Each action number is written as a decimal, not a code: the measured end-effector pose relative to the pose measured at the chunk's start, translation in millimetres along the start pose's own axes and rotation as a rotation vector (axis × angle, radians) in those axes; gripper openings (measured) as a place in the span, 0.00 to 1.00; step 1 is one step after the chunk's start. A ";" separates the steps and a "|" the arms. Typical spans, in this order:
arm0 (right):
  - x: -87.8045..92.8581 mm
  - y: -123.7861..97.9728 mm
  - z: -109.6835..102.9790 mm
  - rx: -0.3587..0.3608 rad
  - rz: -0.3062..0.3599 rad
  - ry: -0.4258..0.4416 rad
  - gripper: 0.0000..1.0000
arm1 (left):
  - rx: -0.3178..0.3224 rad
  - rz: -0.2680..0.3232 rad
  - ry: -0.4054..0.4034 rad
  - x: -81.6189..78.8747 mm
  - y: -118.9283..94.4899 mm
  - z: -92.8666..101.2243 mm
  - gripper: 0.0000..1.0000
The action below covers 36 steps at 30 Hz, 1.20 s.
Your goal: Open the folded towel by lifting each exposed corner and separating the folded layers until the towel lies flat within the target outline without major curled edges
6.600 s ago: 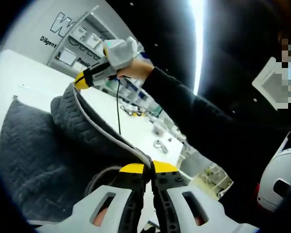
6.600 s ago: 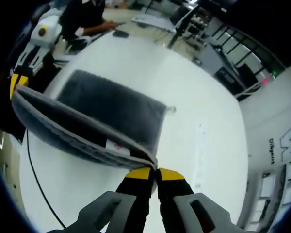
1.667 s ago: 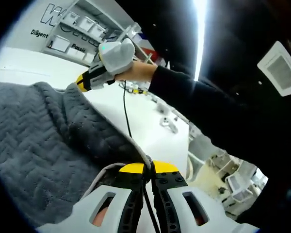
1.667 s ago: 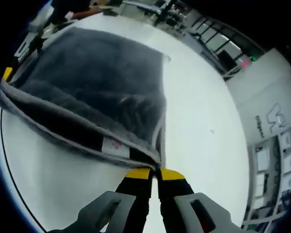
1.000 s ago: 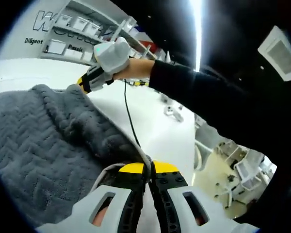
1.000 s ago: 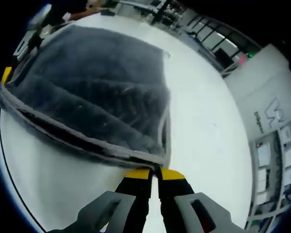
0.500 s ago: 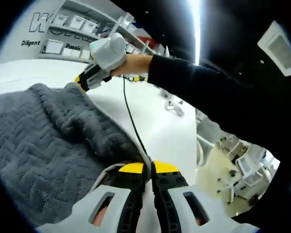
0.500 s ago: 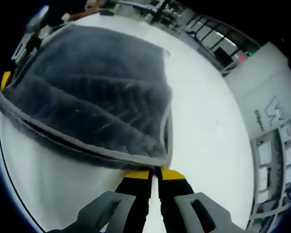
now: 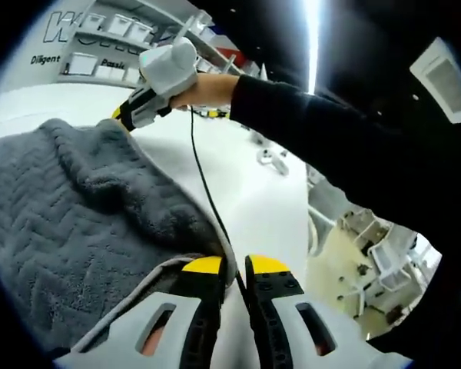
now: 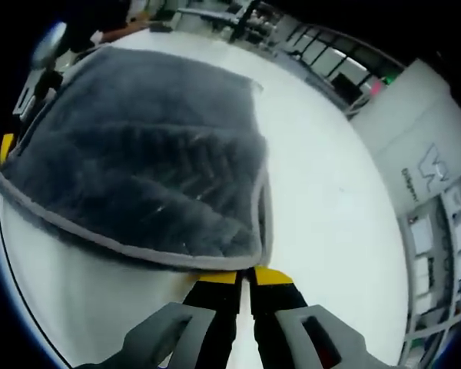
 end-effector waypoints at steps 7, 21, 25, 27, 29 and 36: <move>0.8 0.5 -0.4 0.019 0.001 -0.015 0.00 | 0.003 -0.004 -0.005 0.7 3.0 0.5 0.11; 1.6 0.7 2.2 0.022 0.012 0.026 0.00 | 0.009 0.001 -0.009 1.5 4.5 4.5 0.18; 2.2 1.3 2.5 0.013 0.029 0.054 0.00 | -0.002 0.006 0.022 2.1 5.5 8.9 0.21; 2.1 1.7 2.2 0.015 0.030 0.051 0.00 | 0.007 0.008 0.019 2.0 5.8 11.3 0.27; 2.2 2.0 2.4 0.018 0.028 0.069 0.00 | 0.022 0.011 0.007 1.0 5.9 14.3 0.33; 2.0 2.6 3.4 0.016 0.022 0.095 0.00 | 0.040 0.008 0.035 0.6 6.4 21.9 0.42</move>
Point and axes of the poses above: the point that each gripper's makers call its tool centre point, and the gripper's own axes: y roughly forward along the fingers, z roughly to its right, x roughly out of its underside, the point moved 4 cm from there along -y, roughly backward along the fingers, and after that the axes turned 13 degrees about y, right-handed, at the moved point
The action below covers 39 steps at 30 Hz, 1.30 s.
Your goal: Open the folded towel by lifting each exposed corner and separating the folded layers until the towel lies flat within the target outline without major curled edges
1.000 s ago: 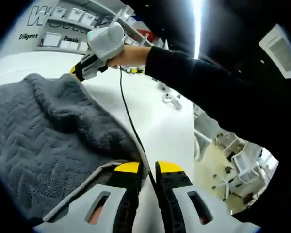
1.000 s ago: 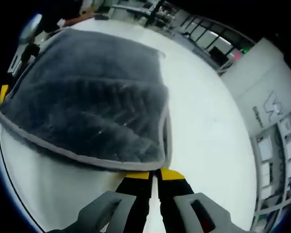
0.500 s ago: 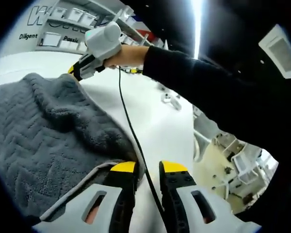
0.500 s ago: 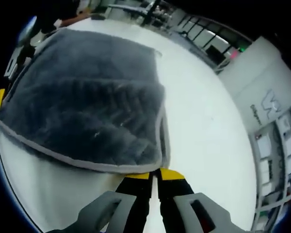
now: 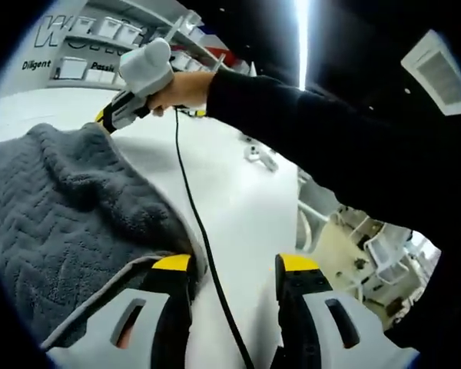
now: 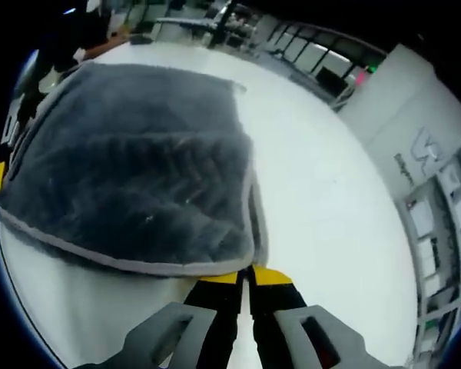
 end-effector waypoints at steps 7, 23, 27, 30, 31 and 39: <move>-1.4 0.6 -0.1 0.009 -0.030 -0.028 0.00 | 0.011 0.007 0.012 -2.4 -1.9 4.4 0.47; -1.9 -6.5 -0.8 0.088 -0.006 -0.011 0.15 | 0.012 0.019 0.070 -6.5 -6.7 15.8 0.56; -1.8 -6.0 -1.0 0.091 -0.009 -0.016 0.15 | 0.015 0.012 0.103 -6.5 -6.2 23.4 0.63; -1.4 -3.8 0.0 0.104 -0.016 -0.021 0.11 | 0.010 0.016 0.107 -9.9 -10.3 22.9 0.63; -1.3 -3.2 0.1 0.104 -0.016 -0.017 0.10 | 0.006 0.018 0.110 -11.2 -12.0 22.5 0.63; 1.8 -2.0 6.5 0.135 -0.026 0.008 0.11 | -0.037 -0.031 0.248 -10.6 -22.7 24.2 0.65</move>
Point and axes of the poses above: the point that each gripper's makers call its tool centre point, and the gripper's own axes: y roughly forward along the fingers, z roughly to its right, x roughly out of its underside, the point moved 4 cm from there along -y, roughly backward along the fingers, and after that the axes turned 13 degrees about y, right-handed, at the moved point
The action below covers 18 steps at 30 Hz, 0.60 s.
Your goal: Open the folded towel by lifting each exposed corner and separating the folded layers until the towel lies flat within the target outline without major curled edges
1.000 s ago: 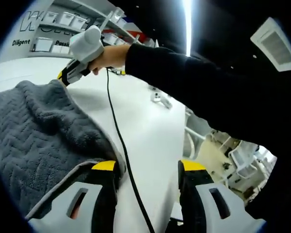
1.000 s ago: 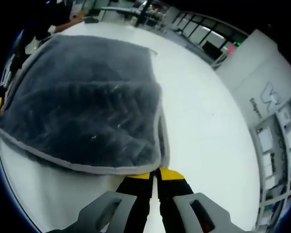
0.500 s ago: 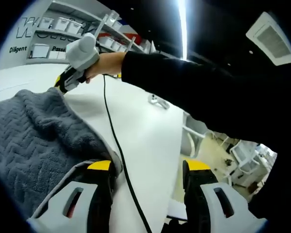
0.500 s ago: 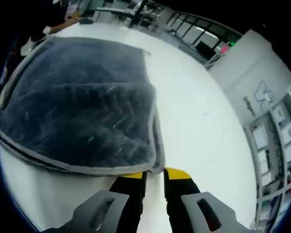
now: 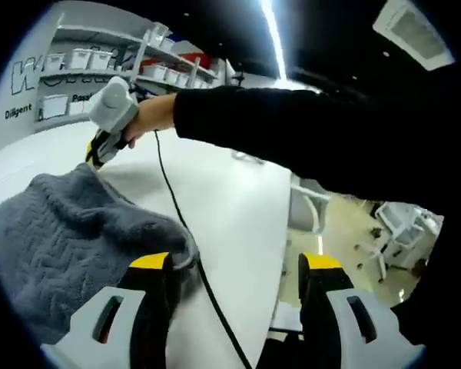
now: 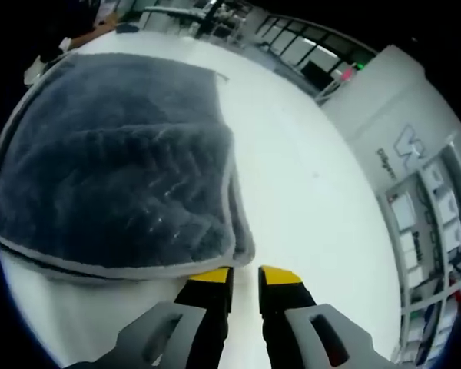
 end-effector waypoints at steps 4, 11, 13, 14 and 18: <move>0.5 -3.1 2.1 0.014 -0.009 0.008 0.18 | -0.001 0.006 0.001 -2.9 -5.7 -0.5 0.66; 4.4 -16.5 4.1 0.056 -0.025 0.009 0.40 | -0.051 0.014 0.019 -2.3 -16.6 -12.8 0.66; 4.8 -21.4 4.7 0.072 -0.021 0.015 0.45 | -0.068 0.016 0.015 -1.4 -20.4 -17.7 0.66; 5.1 -24.0 5.3 0.082 -0.019 0.021 0.46 | -0.076 0.018 0.013 -0.4 -21.7 -20.5 0.66; 3.8 -40.5 9.2 0.130 -0.002 0.047 0.50 | -0.101 0.010 -0.007 5.2 -27.8 -30.4 0.66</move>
Point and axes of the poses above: the point that each gripper's makers call its tool centre point, and the gripper's own axes: y roughly forward along the fingers, z roughly to its right, x roughly out of its underside, the point moved 4 cm from there along -y, roughly backward along the fingers, and after that the axes turned 13 degrees about y, right-handed, at the moved point
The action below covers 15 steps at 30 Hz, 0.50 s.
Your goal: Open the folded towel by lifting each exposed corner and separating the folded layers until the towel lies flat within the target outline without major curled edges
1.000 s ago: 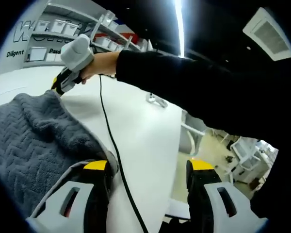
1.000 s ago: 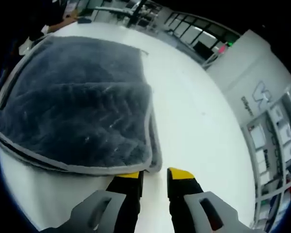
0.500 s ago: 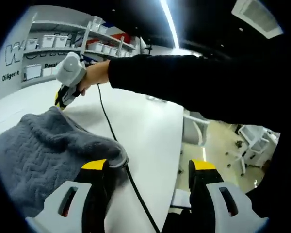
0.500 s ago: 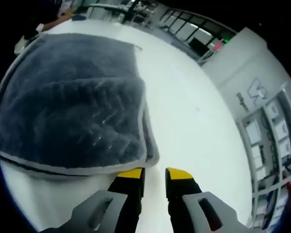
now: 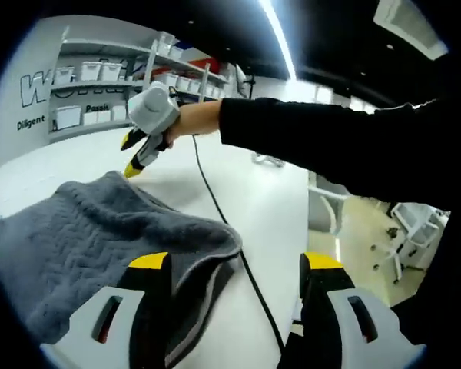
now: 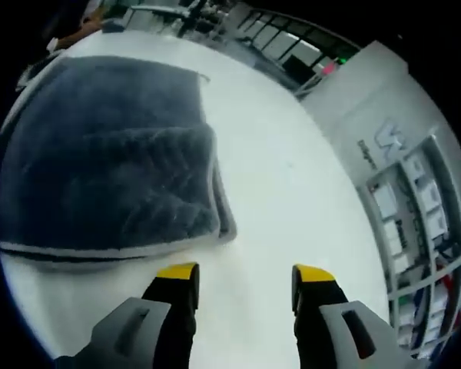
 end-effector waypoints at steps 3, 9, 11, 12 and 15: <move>0.1 -21.3 4.0 0.037 0.016 0.041 0.60 | -0.018 0.014 0.002 -2.5 -7.7 -6.3 0.67; -5.1 -68.3 9.8 0.095 0.109 0.191 0.87 | -0.061 0.041 0.054 -5.9 -28.0 -27.2 0.75; -18.9 -86.1 8.1 0.112 0.192 0.232 0.99 | -0.111 0.055 0.085 -8.9 -37.5 -42.1 0.86; -23.3 -97.5 6.4 0.122 0.203 0.255 1.00 | -0.147 0.093 0.116 -15.4 -44.4 -51.0 0.95; -38.0 -117.0 6.0 0.160 0.249 0.330 1.00 | -0.226 0.069 0.124 -16.4 -61.3 -72.0 1.00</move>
Point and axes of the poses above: the point that each gripper's makers call its tool centre point, and the gripper's own axes: y roughly forward along the fingers, z roughly to its right, x roughly out of its underside, the point moved 4 cm from there along -y, roughly backward along the fingers, and after that the axes turned 13 degrees about y, right-handed, at the moved point
